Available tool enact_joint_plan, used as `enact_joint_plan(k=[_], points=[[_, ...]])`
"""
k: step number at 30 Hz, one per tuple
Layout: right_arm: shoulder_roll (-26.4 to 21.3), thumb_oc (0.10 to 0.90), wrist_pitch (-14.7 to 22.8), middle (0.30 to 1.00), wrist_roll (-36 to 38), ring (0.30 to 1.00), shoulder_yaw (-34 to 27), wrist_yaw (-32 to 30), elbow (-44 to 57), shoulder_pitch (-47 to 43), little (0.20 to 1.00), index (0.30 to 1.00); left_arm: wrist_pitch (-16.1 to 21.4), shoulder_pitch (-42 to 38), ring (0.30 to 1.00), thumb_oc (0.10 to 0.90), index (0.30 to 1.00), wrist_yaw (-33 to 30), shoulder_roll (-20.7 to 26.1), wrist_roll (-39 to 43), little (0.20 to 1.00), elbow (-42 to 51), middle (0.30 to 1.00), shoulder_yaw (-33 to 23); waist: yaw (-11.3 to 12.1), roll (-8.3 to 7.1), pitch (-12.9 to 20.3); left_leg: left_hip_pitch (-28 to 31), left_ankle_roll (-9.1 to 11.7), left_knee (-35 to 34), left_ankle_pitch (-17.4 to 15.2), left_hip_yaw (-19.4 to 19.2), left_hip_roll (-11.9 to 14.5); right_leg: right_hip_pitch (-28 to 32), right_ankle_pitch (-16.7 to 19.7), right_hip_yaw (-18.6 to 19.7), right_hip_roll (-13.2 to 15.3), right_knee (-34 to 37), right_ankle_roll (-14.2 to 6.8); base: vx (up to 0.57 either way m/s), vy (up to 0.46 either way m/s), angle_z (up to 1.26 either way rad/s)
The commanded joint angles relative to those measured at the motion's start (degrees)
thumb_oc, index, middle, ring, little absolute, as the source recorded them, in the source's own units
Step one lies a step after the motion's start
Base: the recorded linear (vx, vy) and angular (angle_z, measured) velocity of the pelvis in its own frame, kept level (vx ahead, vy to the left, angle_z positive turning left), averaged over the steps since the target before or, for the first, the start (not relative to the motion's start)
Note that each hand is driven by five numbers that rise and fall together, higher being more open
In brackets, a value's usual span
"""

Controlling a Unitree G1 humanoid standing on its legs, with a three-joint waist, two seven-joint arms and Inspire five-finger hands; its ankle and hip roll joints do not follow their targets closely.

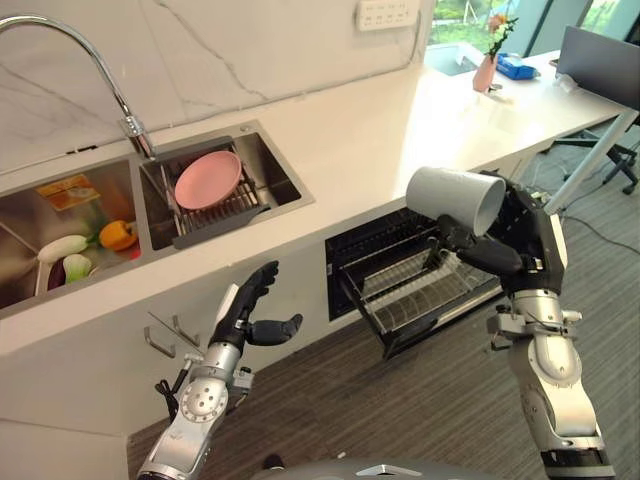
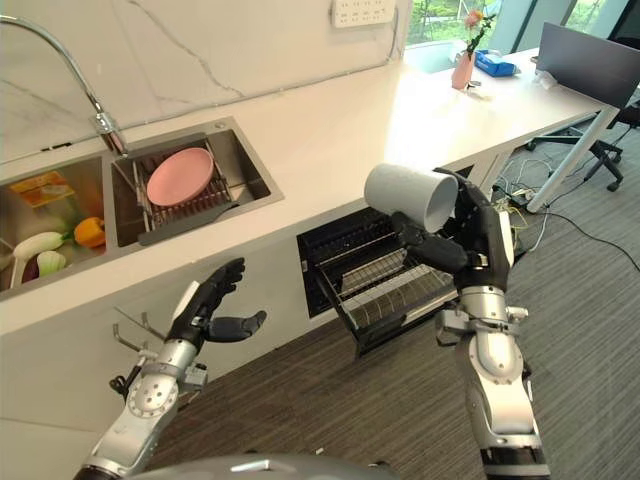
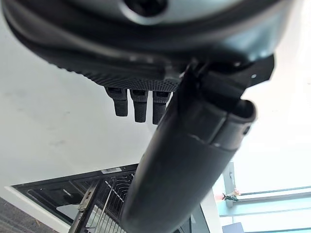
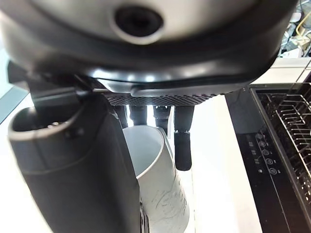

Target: Place the dishes in the dishwasher.

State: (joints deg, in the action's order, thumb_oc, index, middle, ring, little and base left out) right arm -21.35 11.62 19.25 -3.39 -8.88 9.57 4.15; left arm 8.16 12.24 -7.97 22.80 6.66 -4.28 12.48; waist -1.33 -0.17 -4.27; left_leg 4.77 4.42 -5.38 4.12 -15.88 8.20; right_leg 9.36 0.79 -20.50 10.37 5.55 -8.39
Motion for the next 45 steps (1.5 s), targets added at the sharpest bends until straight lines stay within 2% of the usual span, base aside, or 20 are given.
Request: enact_joint_plan(k=[1, 4, 7, 8, 9, 10, 11, 13, 14, 15, 17, 18, 24, 25, 26, 30, 37, 43, 45], points=[[-6.4, 0.4, 1.3, 0.3, -2.7, 0.3, -2.2, 1.4, -1.4, -7.6, 0.3, 0.3, 2.6, -2.7, 0.9, 0.8, 0.9, 3.4, 2.7, 2.3, 0.9, 1.5, 0.9, -3.2, 1.2, -2.02, 0.8, 3.1, 2.6, 0.4, -2.1, -1.1, 1.4, -1.0, 1.6, 1.7, 0.0, -1.2, -1.9, -0.03, -0.007, 0.12], [-13.0, 0.4, -1.7, 0.3, -6.5, 0.3, -1.9, 2.8, -8.3, -8.0, 0.3, 0.3, 1.1, 1.0, 0.9, 0.8, 0.9, 6.8, 3.5, 2.8, 0.9, -1.1, 0.9, -3.8, 2.8, -3.09, -0.9, 2.1, 2.5, 0.4, -1.7, -0.2, 1.2, -1.3, 1.7, 0.7, 0.2, -1.5, -2.0, -0.07, -0.011, 0.2], [-15.2, 0.4, -2.8, 0.3, -9.5, 0.3, -1.9, 2.9, -11.6, -8.0, 0.3, 0.3, 0.4, 2.4, 0.9, 0.8, 0.9, 7.7, 4.1, 2.3, 0.9, -2.9, 0.9, -3.9, 3.8, -3.55, -2.4, 1.1, 2.5, 0.8, -1.4, 0.3, 1.2, -1.7, 1.6, 0.1, 0.3, -1.8, -1.9, -0.07, -0.003, 0.16], [-16.7, 0.4, -3.4, 0.3, -11.8, 0.3, -1.6, 2.6, -12.9, -8.5, 0.3, 0.3, 0.1, 2.4, 0.9, 0.8, 0.9, 8.1, 4.5, 2.3, 0.9, -3.7, 0.9, -4.1, 4.4, -3.74, -3.6, 0.1, 2.6, 1.1, -1.1, 0.7, 1.1, -2.3, 1.5, -0.2, 0.4, -2.3, -1.9, -0.24, -0.041, 0.23], [-17.1, 0.4, -4.3, 0.3, -12.8, 0.3, -1.0, 2.2, -15.4, -9.1, 0.3, 0.3, -0.4, 2.1, 0.9, 0.8, 0.9, 8.1, 5.0, 2.5, 0.9, -4.3, 0.9, -4.2, 5.8, -3.96, -6.2, -2.1, 2.6, 1.8, -0.3, 1.8, 1.2, -4.0, 1.4, -0.8, 0.6, -3.4, -1.7, -0.21, -0.042, 0.24], [-17.1, 0.4, -4.0, 0.3, -12.8, 0.3, -0.9, 2.1, -15.8, -9.5, 0.3, 0.3, -0.4, 2.0, 0.9, 0.8, 0.9, 8.0, 5.1, 2.6, 0.9, -4.4, 0.9, -4.3, 5.6, -4.01, -6.2, -2.4, 2.6, 2.1, -0.4, 1.9, 1.2, -4.2, 1.3, -0.9, 0.7, -3.7, -1.6, -0.26, -0.07, 0.36], [-18.1, 0.4, -5.1, 0.3, -13.5, 0.3, -0.4, 2.6, -17.9, -10.1, 0.3, 0.3, -0.7, 1.9, 0.9, 0.8, 0.9, 8.4, 5.6, 2.2, 0.9, -4.8, 0.9, -4.3, 6.8, -4.21, -8.6, -4.6, 2.7, 3.4, -0.1, 3.1, 1.4, -5.4, 1.4, -1.7, 1.0, -4.7, -1.4, -0.15, -0.057, 0.5], [-19.4, 0.4, -5.8, 0.3, -14.3, 0.3, 0.5, 3.1, -20.6, -11.2, 0.3, 0.3, -1.0, 1.9, 0.9, 0.8, 0.9, 8.5, 5.9, 2.2, 0.9, -5.4, 0.9, -4.7, 7.7, -4.19, -10.7, -7.1, 2.8, 5.0, 0.1, 4.4, 1.6, -6.6, 1.4, -2.8, 1.4, -5.6, -1.1, -0.15, -0.052, 0.47], [-19.4, 0.4, -5.7, 0.3, -14.3, 0.3, 0.6, 3.1, -20.8, -11.3, 0.3, 0.3, -1.0, 1.8, 0.9, 0.8, 0.9, 8.6, 5.9, 2.2, 0.9, -5.4, 0.9, -4.7, 7.6, -4.18, -10.7, -7.3, 2.8, 5.1, 0.1, 4.5, 1.6, -6.8, 1.3, -2.9, 1.4, -5.7, -1.1, -0.15, -0.032, 0.4], [-21.4, 0.4, -6.2, 0.3, -15.9, 0.3, 2.3, 3.5, -24.0, -13.7, 0.3, 0.3, -1.0, 1.7, 0.9, 0.8, 0.9, 8.5, 6.5, 2.5, 0.9, -6.0, 0.9, -4.7, 8.7, -3.77, -12.9, -9.4, 3.1, 6.1, 0.3, 5.5, 1.7, -7.9, 1.1, -3.5, 1.6, -6.6, -1.0, -0.16, -0.018, 0.39], [-23.0, 0.4, -6.5, 0.3, -17.5, 0.3, 3.4, 3.1, -25.7, -15.9, 0.3, 0.3, -1.0, 1.3, 0.9, 0.8, 0.9, 8.4, 6.5, 2.5, 0.9, -6.6, 0.9, -4.8, 8.8, -3.47, -13.9, -10.8, 3.2, 6.8, 0.4, 6.0, 1.8, -9.3, 1.1, -3.9, 1.9, -7.4, -1.0, -0.15, -0.012, 0.22], [-24.1, 0.4, -7.4, 0.3, -17.5, 0.3, 5.7, 3.1, -29.9, -19.1, 0.3, 0.3, -1.1, 0.7, 0.9, 0.8, 0.9, 8.0, 6.8, 2.9, 0.9, -7.2, 0.9, -4.6, 9.6, -3.08, -15.5, -12.7, 3.3, 7.6, 0.8, 6.4, 1.9, -11.0, 1.3, -4.1, 2.2, -8.3, -0.8, -0.13, -0.007, 0.13], [-26.7, 0.4, -10.0, 0.3, -18.5, 0.3, 12.4, 4.0, -41.3, -30.5, 0.3, 0.3, -1.3, -1.4, 0.9, 0.8, 0.9, 6.8, 6.9, 2.3, 0.9, -9.9, 0.9, -4.4, 10.9, -2.41, -17.4, -15.5, 3.5, 8.7, 1.2, 6.8, 2.5, -14.3, 1.1, -4.1, 2.5, -10.1, -0.3, -0.07, 0.003, 0.05], [-26.6, 0.508, -10.3, 0.462, -18.7, 0.462, 13.2, 3.9, -42.6, -32.1, 0.462, 0.462, -1.4, -1.8, 0.9, 0.8, 0.9, 6.5, 6.6, 2.4, 0.9, -10.7, 0.9, -4.3, 10.9, -2.37, -17.5, -15.7, 3.5, 8.7, 1.2, 6.9, 2.5, -14.5, 1.1, -4.1, 2.4, -10.2, -0.2, 0.0, 0.0, 0.0], [-26.6, 0.8, -10.3, 0.9, -18.7, 0.9, 13.4, 3.9, -42.8, -32.4, 0.9, 0.9, -1.3, -1.9, 0.9, 0.8, 0.9, 6.5, 6.6, 2.4, 0.9, -10.7, 0.9, -4.4, 10.8, -2.36, -17.5, -15.7, 3.5, 8.7, 1.2, 6.9, 2.5, -14.5, 1.0, -4.0, 2.4, -10.2, -0.2, -0.02, 0.01, 0.04], [-26.2, 0.8, -11.0, 0.9, -18.7, 0.9, 15.1, 3.0, -45.4, -37.9, 0.9, 0.9, -1.8, -3.2, 0.9, 0.8, 0.9, 5.5, 5.6, 2.5, 0.9, -13.5, 0.9, -3.7, 10.5, -2.29, -17.8, -15.4, 3.5, 8.9, 1.1, 6.5, 2.7, -14.8, 0.7, -3.3, 2.5, -10.7, 0.2, -0.02, 0.022, 0.02], [-27.2, 0.8, -11.3, 0.9, -19.4, 0.9, 15.2, 3.9, -43.1, -37.8, 0.9, 0.9, -2.6, -4.5, 0.9, 0.8, 0.9, 6.3, 5.3, 1.9, 0.9, -16.7, 0.9, -2.2, 9.3, -2.85, -17.0, -13.6, 3.5, 8.7, 0.7, 5.6, 2.8, -13.9, 0.3, -2.5, 2.3, -10.6, 0.2, 0.0, 0.011, -0.03], [-29.5, 0.8, -10.6, 0.9, -20.2, 0.9, 12.3, 5.2, -34.0, -33.8, 0.9, 0.9, -3.7, -5.7, 0.9, 0.8, 0.9, 6.7, 4.2, -0.8, 0.9, -23.5, 0.9, -1.4, 7.2, -3.63, -15.1, -10.8, 3.4, 7.7, 0.2, 4.0, 2.9, -12.7, 0.2, -1.4, 2.1, -10.2, 0.0, 0.03, 0.03, -0.13], [-29.9, 0.8, -9.7, 0.9, -19.4, 0.9, 8.0, 6.1, -27.2, -28.2, 0.9, 0.9, -4.2, -5.7, 0.9, 0.8, 0.9, 6.4, 2.9, -3.0, 0.9, -29.1, 0.9, -1.9, 6.0, -3.94, -13.4, -9.2, 3.3, 7.1, 0.0, 3.2, 2.9, -11.8, 0.1, -0.9, 2.0, -9.7, -0.1, 0.07, 0.022, -0.08]])
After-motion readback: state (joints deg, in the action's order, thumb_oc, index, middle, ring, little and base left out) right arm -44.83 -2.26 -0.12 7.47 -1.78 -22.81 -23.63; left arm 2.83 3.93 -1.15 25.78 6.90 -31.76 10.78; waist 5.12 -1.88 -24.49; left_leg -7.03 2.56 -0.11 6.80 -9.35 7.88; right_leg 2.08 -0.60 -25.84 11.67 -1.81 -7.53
